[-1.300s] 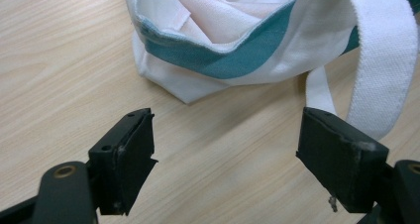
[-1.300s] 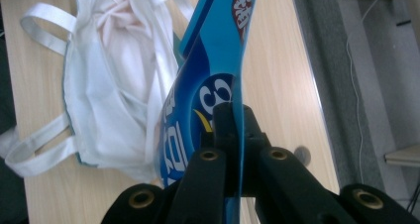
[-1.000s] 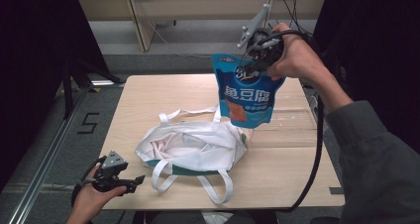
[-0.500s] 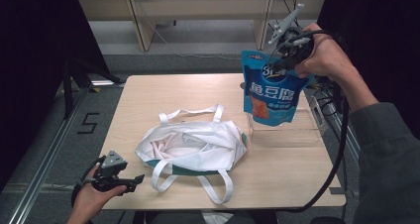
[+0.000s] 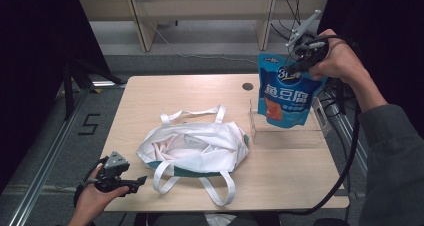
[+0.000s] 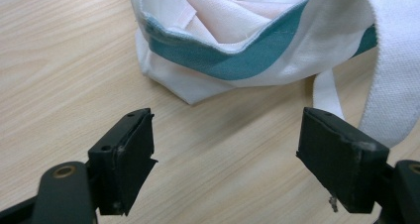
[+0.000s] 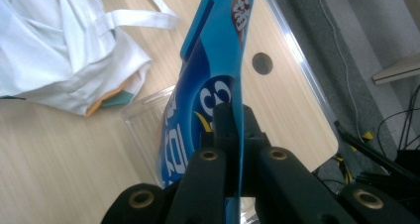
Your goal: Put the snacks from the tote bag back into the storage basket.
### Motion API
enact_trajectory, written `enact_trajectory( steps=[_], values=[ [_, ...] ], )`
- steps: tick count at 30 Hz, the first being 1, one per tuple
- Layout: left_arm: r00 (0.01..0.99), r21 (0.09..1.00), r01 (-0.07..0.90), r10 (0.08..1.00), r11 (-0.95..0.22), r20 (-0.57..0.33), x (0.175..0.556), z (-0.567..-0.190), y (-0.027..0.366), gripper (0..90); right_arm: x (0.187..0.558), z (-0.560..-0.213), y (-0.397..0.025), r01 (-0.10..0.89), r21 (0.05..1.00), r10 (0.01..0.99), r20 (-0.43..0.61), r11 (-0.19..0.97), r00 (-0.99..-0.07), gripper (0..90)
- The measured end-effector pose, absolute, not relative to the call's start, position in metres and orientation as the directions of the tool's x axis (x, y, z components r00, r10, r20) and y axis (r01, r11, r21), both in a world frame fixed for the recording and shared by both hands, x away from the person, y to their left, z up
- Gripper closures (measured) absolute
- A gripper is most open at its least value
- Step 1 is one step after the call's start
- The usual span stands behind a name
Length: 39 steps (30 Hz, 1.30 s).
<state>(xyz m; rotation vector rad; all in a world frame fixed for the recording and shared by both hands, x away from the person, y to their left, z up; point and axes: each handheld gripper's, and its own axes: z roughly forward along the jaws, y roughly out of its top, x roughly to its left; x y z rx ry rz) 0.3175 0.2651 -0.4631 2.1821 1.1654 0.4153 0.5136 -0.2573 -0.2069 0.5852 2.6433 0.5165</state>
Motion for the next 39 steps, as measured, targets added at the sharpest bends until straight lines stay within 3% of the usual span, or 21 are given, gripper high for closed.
enact_trajectory(
  steps=[28,39],
  values=[
    [0.567,0.646,0.631,0.824,-0.429,-0.007,0.317,-0.464,0.264,21.4,0.516,-0.275,-0.262,0.310,0.447,0.422,-0.177,0.839,-0.889,90.0],
    [0.567,0.642,0.635,0.824,-0.429,-0.010,0.318,-0.465,0.263,21.4,0.510,-0.284,-0.278,0.393,0.520,0.534,-0.150,0.758,-0.832,88.1]
  ],
)
